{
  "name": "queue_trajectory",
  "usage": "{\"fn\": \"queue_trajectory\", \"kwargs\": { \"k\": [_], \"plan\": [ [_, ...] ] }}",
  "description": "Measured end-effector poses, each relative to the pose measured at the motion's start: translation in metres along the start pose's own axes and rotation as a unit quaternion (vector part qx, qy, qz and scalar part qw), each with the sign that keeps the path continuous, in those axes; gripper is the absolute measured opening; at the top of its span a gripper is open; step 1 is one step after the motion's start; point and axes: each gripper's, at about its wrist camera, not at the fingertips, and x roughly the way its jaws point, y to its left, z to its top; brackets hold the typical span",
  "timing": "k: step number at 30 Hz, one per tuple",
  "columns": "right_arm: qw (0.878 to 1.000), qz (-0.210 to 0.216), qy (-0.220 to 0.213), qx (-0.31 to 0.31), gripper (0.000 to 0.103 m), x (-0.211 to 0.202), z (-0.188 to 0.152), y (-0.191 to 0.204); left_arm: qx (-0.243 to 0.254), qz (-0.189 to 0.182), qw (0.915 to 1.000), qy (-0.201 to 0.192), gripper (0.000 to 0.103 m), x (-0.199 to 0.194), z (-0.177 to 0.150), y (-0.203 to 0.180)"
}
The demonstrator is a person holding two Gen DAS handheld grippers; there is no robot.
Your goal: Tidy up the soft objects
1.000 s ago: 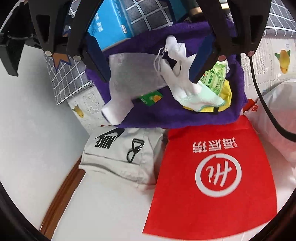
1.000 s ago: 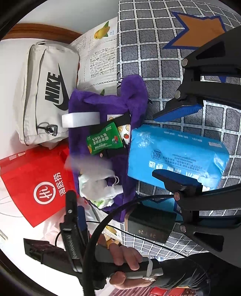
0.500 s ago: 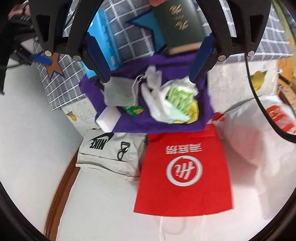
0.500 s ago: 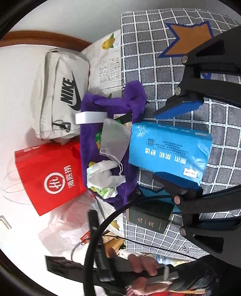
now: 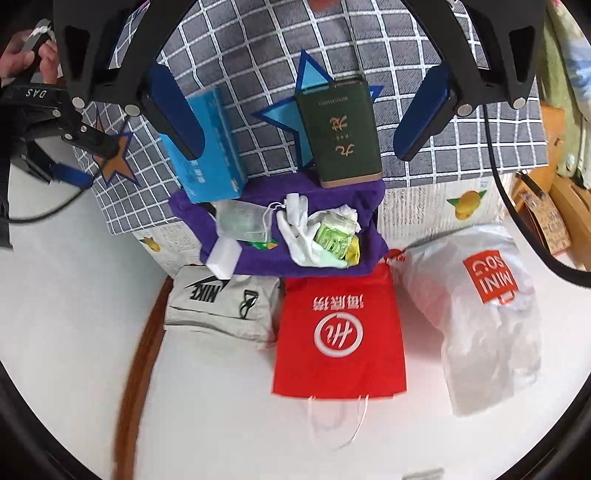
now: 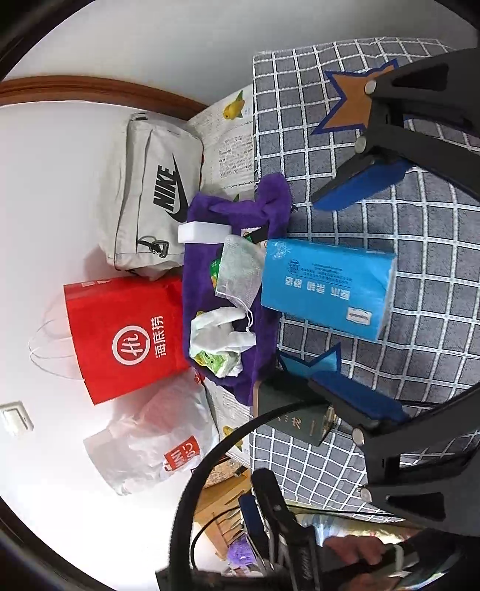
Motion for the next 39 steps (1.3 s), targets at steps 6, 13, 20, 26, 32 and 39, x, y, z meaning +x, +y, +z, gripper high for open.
{"fn": "queue_trajectory", "kwargs": {
  "k": [6, 13, 20, 26, 32, 39],
  "plan": [
    [0.999, -0.035, -0.021, -0.008, 0.102, -0.024, -0.015, 0.012, -0.01, 0.009, 0.9998, -0.014, 0.103, -0.032, -0.02, -0.014],
    [0.999, -0.041, -0.026, -0.004, 0.102, -0.046, -0.033, 0.016, -0.015, 0.07, 0.9962, -0.049, 0.103, -0.069, -0.042, -0.023],
    [0.998, -0.054, -0.031, -0.001, 0.102, -0.063, -0.045, 0.016, -0.023, 0.119, 0.9904, -0.066, 0.103, -0.086, -0.053, -0.027],
    [0.998, -0.057, -0.037, 0.008, 0.102, -0.074, -0.049, 0.014, -0.034, 0.106, 0.9916, -0.066, 0.103, -0.092, -0.057, -0.028],
    [0.998, -0.057, -0.037, 0.014, 0.102, -0.076, -0.05, 0.013, -0.032, 0.108, 0.9915, -0.065, 0.103, -0.094, -0.059, -0.029],
    [0.997, -0.06, -0.037, 0.017, 0.102, -0.078, -0.052, 0.014, -0.032, 0.107, 0.9918, -0.063, 0.103, -0.096, -0.059, -0.028]
  ]
}}
